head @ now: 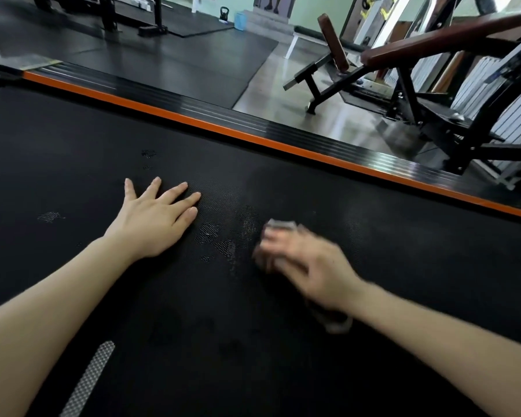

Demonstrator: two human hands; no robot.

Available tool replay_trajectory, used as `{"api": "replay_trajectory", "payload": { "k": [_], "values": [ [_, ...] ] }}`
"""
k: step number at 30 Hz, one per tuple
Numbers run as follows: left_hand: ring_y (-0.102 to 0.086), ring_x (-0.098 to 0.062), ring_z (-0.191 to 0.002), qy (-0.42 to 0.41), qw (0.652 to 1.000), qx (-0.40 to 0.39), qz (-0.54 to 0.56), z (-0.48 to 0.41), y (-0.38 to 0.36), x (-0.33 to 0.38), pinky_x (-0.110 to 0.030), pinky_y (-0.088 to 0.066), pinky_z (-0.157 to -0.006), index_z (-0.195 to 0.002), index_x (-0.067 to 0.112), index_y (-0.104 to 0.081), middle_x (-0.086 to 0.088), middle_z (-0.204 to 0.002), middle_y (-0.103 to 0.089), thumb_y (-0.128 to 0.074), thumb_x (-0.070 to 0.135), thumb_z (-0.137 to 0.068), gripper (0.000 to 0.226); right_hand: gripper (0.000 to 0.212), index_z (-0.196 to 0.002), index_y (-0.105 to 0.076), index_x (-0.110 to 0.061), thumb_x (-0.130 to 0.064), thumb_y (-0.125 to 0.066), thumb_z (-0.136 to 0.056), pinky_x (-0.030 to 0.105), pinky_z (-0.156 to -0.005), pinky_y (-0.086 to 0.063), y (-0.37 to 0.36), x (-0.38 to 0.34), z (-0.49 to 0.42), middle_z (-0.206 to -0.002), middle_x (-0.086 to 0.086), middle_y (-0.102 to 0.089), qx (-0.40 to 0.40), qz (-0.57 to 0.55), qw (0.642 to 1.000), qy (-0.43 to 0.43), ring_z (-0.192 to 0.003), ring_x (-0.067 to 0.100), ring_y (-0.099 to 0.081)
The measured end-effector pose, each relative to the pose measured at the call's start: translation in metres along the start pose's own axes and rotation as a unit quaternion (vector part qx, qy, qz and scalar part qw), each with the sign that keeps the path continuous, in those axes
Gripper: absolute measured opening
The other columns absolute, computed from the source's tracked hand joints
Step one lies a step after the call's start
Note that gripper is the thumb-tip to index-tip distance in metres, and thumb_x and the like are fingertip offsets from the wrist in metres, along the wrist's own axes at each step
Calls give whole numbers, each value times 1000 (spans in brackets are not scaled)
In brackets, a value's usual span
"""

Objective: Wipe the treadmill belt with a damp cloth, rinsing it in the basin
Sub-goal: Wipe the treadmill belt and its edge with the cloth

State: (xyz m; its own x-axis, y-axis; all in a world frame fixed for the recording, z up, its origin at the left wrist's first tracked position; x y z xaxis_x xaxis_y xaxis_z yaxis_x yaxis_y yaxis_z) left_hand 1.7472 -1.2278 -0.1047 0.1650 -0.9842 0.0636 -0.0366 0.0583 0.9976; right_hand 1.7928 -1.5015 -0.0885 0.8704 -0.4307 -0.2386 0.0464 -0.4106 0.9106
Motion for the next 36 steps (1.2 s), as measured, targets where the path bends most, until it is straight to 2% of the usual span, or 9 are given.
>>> {"api": "replay_trajectory", "payload": {
  "k": [3, 6, 13, 17, 20, 24, 26, 32, 36],
  "values": [
    [2, -28, -146, 0, 1000, -2, 5, -1, 0, 0, -60, 6, -112, -148, 42, -8, 12, -158, -5, -4, 52, -95, 54, 32, -127, -58, -28, -31, -44, -98, 41, -115, -24, 2, 64, -49, -139, -4, -52, 37, 73, 974, -211, -132, 15, -43],
    [0, -29, -146, -2, 1000, 1, 15, -3, 1, -1, -60, 5, -113, -148, 42, -12, 11, -158, -9, -6, 51, -96, 53, 33, -128, -58, -26, -31, -43, -98, 31, -107, -29, -5, 72, -68, -140, -2, -50, 59, 96, 948, -297, -131, 18, -43],
    [-1, -29, -146, -4, 1000, 7, 7, -2, 1, -2, -62, 4, -112, -148, 42, -10, 10, -158, -8, -4, 51, -96, 53, 38, -126, -61, -19, -33, -48, -93, 33, -115, -26, -15, -103, 37, -137, 4, -54, -35, -8, 999, -3, -131, 19, -44],
    [-3, -29, -146, -8, 1000, 8, -13, 4, 2, -3, -64, 6, -111, -148, 41, -8, 10, -158, -7, -2, 52, -95, 55, 36, -127, -59, -19, -34, -45, -97, 39, -113, -29, 8, -98, 70, -139, 0, -51, -79, -42, 994, 59, -134, 12, -40],
    [-4, -29, -146, -15, 999, 9, -30, 7, 2, -2, -65, 5, -110, -149, 40, -9, 9, -159, -7, -3, 52, -95, 55, 36, -125, -60, -22, -37, -43, -97, 38, -112, -32, 14, -41, 46, -137, -4, -53, 0, 7, 994, -108, -132, 7, -42],
    [-6, -30, -145, -15, 999, 6, -32, 8, 2, -3, -65, 6, -110, -149, 39, -10, 9, -158, -9, -3, 52, -95, 56, 34, -128, -58, -24, -32, -43, -99, 32, -108, -31, 6, -3, 7, -141, -3, -49, 72, 98, 940, -318, -132, 15, -41],
    [-6, -30, -145, -17, 999, 7, -27, 8, 2, -3, -65, 6, -110, -149, 38, -12, 9, -158, -9, -3, 52, -95, 56, 35, -128, -59, -22, -32, -43, -98, 31, -106, -31, -11, -29, -9, -140, 0, -51, 72, 88, 951, -288, -131, 18, -44],
    [-10, -29, -145, -12, 999, 6, -33, 7, 5, -4, -66, 6, -109, -148, 38, -16, 8, -158, -13, -6, 51, -97, 54, 36, -120, -65, -13, -30, -48, -93, 37, -108, -35, -37, -142, 7, -131, 11, -58, -12, -22, 1000, 2, -124, 27, -51],
    [-12, -30, -145, -9, 1000, 18, -22, 15, 14, -3, -64, 8, -110, -148, 36, -22, 6, -156, -20, -5, 54, -95, 58, 36, -125, -60, -11, -26, -48, -96, 44, -106, -38, 7, -112, 90, -138, 9, -52, -76, -20, 996, 39, -131, 25, -45]
  ]
}}
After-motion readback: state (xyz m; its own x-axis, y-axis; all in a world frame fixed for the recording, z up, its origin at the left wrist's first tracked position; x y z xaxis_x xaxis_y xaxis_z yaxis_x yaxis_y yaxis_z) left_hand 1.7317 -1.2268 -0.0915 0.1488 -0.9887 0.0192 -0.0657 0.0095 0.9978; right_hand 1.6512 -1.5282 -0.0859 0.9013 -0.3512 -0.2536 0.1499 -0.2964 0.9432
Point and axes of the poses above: each hand's wrist, its own z-axis away from the middle knuckle, its own y-axis out of the back of the hand, x = y × z, the point moved 2 cm from there along -z, towards the middle knuckle
